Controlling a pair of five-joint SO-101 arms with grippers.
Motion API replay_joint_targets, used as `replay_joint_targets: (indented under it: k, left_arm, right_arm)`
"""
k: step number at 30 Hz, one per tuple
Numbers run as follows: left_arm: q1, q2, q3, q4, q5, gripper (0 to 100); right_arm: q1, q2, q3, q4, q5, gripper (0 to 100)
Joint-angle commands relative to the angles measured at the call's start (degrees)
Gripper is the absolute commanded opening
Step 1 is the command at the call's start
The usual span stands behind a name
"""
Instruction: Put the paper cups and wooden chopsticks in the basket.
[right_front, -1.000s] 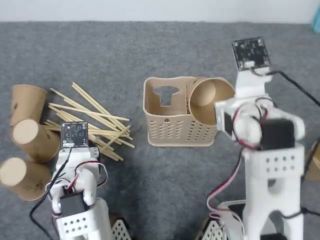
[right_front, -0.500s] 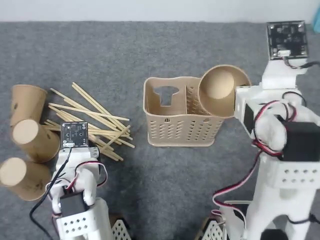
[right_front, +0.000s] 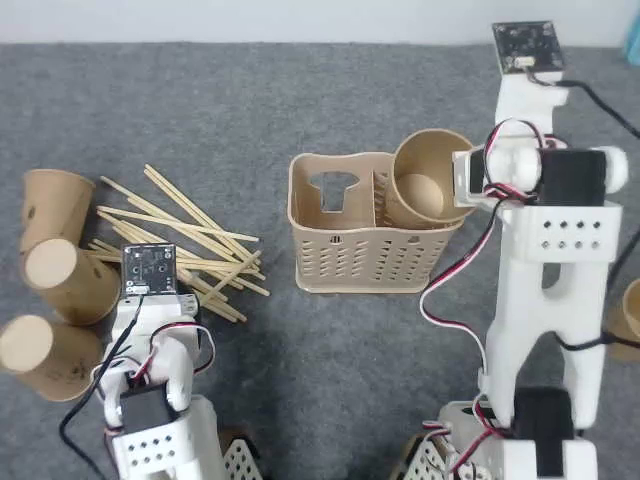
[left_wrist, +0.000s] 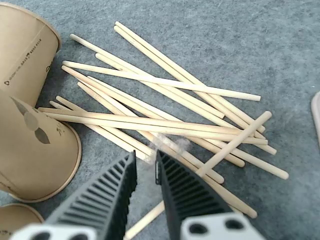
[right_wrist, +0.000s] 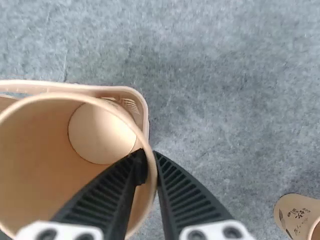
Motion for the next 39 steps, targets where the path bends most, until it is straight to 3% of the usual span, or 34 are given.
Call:
replay_joint_targets:
  k: [1,6,9,13,18,22,25,29,34,39]
  left_arm:
    - [0.1,-0.6,-0.1,0.3,-0.7,6]
    - [0.2,-0.6,-0.1,0.2,-0.7,6]
    - [0.3,-0.6,-0.1,0.2,-0.7,6]
    - [0.3,-0.6,-0.1,0.2,-0.7,6]
    - [0.3,-0.6,-0.1,0.2,-0.7,6]
    - [0.3,-0.7,-0.1,0.2,-0.7,6]
    - [0.3,-0.7,-0.1,0.2,-0.7,6]
    - [0.3,-0.7,-0.1,0.2,-0.7,6]
    - [0.2,-0.7,-0.1,0.2,-0.7,6]
    - [0.0,-0.7,-0.1,0.2,-0.7,6]
  right_arm:
    - [0.5,-0.1,-3.6,2.1,0.4,9.1]
    - [0.5,-0.5,-6.9,2.1,0.3,31.8]
    - [0.5,-0.6,-9.9,2.2,0.2,33.2]
    - [0.6,-1.1,-10.4,2.4,0.2,25.1]
    - [-0.1,-6.4,-5.8,2.4,-2.0,0.3]
    - [1.4,-15.7,1.3,2.3,-0.8,0.6]
    - [5.8,-23.5,7.4,2.1,2.1,1.0]
    - [16.7,-26.3,14.2,2.0,9.1,0.9]
    - [30.7,-17.7,16.7,1.8,16.1,0.9]
    - [36.4,-6.0,16.9,2.1,22.9,1.3]
